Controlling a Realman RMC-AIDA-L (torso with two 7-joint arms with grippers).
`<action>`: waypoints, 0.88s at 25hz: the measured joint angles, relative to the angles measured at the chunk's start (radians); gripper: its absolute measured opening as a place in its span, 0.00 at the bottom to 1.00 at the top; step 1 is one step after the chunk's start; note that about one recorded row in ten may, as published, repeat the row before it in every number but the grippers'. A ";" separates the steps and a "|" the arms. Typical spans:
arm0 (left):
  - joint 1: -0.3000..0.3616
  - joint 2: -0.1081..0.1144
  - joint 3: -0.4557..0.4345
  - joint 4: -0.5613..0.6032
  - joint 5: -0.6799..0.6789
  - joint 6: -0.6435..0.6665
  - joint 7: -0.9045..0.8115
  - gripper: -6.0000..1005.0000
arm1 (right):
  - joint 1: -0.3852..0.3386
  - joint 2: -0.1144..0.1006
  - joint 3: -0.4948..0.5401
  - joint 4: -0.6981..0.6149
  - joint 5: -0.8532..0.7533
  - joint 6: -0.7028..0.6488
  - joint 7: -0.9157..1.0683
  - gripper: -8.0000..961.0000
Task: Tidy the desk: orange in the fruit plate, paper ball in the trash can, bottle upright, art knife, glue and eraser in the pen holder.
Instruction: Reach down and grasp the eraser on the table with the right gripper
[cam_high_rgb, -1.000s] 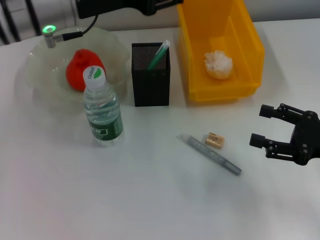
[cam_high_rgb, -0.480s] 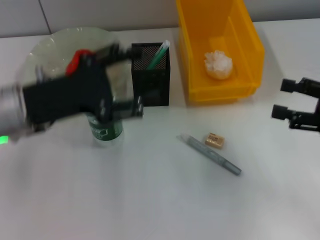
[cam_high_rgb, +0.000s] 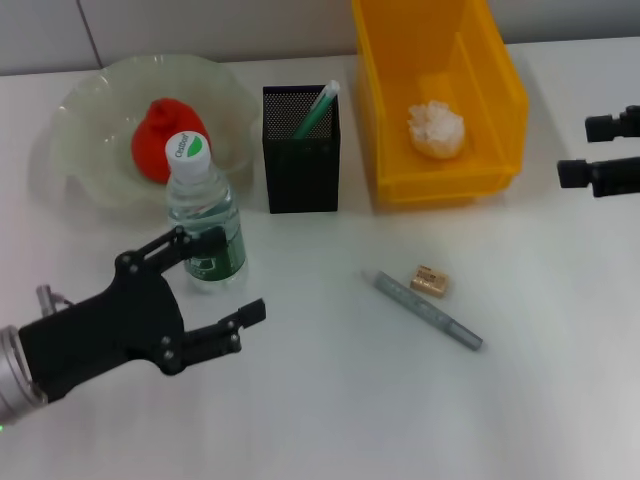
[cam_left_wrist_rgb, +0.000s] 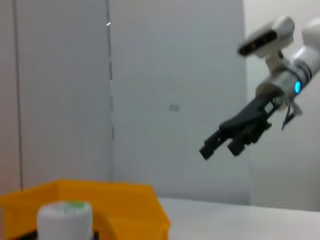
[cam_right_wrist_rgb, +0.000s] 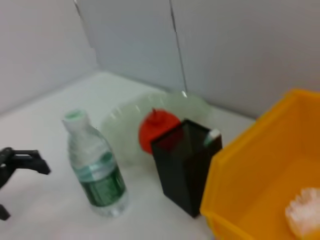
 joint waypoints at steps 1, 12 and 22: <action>0.000 0.000 0.000 0.000 0.000 0.000 0.000 0.84 | 0.019 -0.001 -0.019 -0.032 -0.038 -0.003 0.051 0.88; -0.015 0.014 -0.003 -0.044 0.004 -0.054 -0.087 0.84 | 0.244 -0.018 -0.246 -0.052 -0.377 -0.050 0.332 0.88; -0.010 0.014 0.006 -0.050 0.005 -0.011 -0.086 0.84 | 0.272 -0.005 -0.297 0.000 -0.400 -0.038 0.334 0.88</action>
